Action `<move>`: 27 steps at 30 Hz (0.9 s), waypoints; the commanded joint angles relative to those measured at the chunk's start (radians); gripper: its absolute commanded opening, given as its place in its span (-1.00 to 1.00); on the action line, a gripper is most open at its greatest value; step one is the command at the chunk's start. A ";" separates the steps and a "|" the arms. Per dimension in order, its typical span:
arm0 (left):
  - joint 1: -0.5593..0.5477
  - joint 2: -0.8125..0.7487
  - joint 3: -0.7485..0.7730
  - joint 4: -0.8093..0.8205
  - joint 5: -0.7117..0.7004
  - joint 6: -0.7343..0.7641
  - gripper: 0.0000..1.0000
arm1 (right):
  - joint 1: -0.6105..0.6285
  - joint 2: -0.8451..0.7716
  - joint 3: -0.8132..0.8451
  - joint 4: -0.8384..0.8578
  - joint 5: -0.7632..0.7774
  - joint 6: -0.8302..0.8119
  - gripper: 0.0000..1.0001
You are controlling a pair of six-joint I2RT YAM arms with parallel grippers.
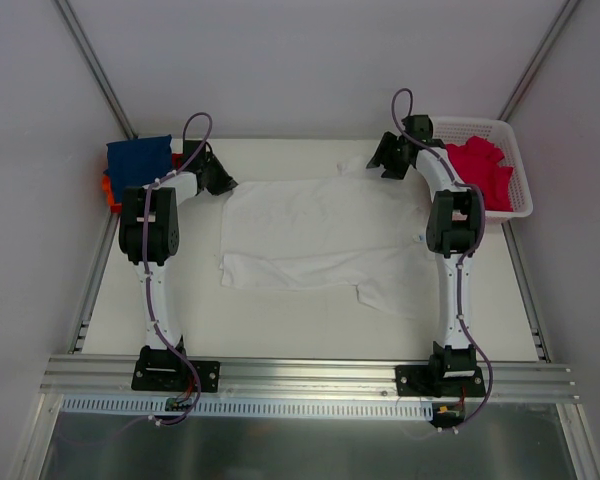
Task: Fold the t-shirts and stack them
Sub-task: Flatten the tshirt out
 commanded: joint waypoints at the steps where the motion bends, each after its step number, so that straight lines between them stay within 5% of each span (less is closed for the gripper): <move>1: -0.001 -0.032 -0.022 -0.019 0.007 -0.002 -1.00 | 0.001 -0.008 -0.037 -0.018 -0.047 0.031 0.23; 14: -0.001 -0.070 -0.071 0.007 0.010 -0.007 -1.00 | 0.006 -0.061 -0.126 -0.013 -0.061 0.037 0.23; 27: -0.001 -0.135 -0.149 0.032 0.014 -0.013 -1.00 | 0.053 -0.248 -0.450 0.096 -0.075 0.083 0.20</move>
